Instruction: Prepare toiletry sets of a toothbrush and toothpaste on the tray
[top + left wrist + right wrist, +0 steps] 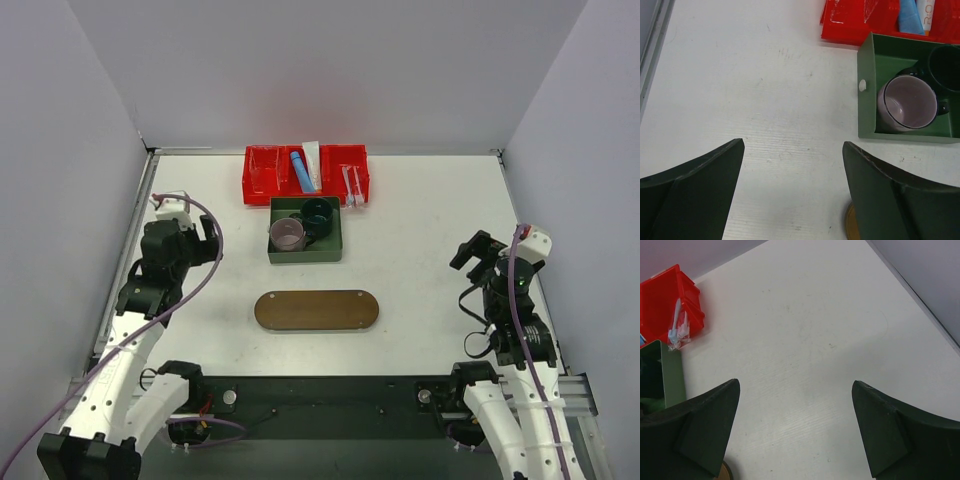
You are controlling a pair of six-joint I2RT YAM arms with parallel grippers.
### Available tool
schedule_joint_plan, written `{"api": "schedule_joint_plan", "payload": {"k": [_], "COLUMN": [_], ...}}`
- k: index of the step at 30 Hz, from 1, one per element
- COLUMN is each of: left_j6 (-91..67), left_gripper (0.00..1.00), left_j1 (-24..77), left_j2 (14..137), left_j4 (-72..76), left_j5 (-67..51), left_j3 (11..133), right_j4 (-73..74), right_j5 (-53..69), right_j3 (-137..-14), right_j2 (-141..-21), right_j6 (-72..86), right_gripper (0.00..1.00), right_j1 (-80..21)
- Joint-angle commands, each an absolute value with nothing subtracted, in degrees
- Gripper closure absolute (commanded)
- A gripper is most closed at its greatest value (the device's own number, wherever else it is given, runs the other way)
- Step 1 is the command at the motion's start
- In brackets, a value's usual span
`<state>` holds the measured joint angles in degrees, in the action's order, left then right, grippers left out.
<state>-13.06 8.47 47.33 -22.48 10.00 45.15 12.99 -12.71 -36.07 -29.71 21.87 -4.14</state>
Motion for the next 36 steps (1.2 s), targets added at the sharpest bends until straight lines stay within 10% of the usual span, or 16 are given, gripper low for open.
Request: {"api": "schedule_joint_plan", "payload": {"k": [1,10,36], "left_j6": [-10.47,-7.03,-13.89], "left_gripper": [0.10,0.11,0.45], "left_j1": [11.94,26.89,25.58], "left_j2": [48.95,67.83,100.98], "left_j4": [-19.42,-21.88,-28.91], "left_j5": [11.24,16.00,8.88], "left_j3": [49.12,60.89,80.86], "right_j4": [16.16,21.79,21.97], "right_j5": [-10.47,-3.17,4.57], "right_j3": [-40.51,-46.93,-43.42], "right_j2": [-30.93,-34.10,-38.58], "right_j6": [20.74,21.27,24.52], "right_gripper": [0.12,0.23,0.29], "right_j1": [-3.96,-4.04,-4.92]}}
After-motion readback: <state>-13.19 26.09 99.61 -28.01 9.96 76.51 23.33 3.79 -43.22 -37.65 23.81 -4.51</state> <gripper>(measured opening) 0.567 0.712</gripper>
